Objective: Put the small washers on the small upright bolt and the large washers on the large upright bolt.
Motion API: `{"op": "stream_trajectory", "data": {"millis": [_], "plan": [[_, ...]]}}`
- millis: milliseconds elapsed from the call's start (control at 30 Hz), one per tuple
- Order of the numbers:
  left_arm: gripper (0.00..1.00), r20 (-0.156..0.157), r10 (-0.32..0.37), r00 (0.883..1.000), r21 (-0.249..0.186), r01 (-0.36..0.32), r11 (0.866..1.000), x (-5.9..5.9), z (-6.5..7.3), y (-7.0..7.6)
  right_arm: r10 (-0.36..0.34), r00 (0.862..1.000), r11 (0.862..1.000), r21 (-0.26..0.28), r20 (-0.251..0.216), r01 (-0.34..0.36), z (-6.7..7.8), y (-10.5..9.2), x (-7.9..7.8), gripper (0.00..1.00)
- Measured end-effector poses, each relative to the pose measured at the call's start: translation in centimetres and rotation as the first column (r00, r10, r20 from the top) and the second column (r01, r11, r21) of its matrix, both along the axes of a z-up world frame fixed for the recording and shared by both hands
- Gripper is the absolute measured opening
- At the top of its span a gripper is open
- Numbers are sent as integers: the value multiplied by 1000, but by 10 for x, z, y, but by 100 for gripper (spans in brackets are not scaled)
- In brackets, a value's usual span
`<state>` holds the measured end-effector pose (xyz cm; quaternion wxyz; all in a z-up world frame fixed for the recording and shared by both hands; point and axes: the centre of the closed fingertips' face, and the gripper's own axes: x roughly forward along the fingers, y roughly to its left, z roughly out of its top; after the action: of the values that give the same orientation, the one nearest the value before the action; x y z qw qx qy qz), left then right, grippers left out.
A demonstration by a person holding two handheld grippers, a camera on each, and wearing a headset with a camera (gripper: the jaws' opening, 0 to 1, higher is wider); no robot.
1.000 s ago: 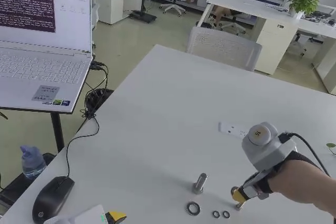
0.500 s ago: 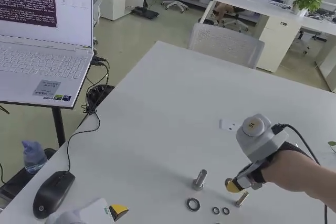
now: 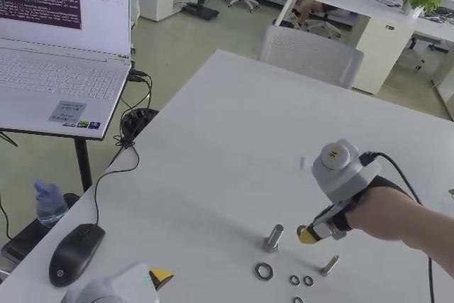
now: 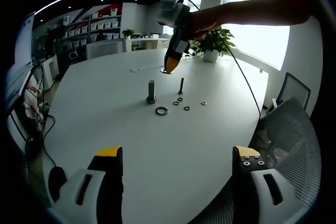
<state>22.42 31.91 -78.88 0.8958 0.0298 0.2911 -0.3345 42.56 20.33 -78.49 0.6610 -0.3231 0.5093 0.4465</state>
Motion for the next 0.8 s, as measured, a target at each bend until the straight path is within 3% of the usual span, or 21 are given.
{"op": "stream_trajectory", "data": {"millis": [333,533,800], "plan": [[92,-10,-21,1000,-2,21,1000,-3,-4,-3,44,999,999,-4,7,-44,-5,19,6,22],[98,-11,-19,1000,-9,19,1000,-2,-5,-4,64,998,998,-13,2,-64,-12,24,7,22],[99,-28,-34,999,-7,34,999,-3,-9,-5,81,997,997,-22,3,-81,-15,29,8,22]]}}
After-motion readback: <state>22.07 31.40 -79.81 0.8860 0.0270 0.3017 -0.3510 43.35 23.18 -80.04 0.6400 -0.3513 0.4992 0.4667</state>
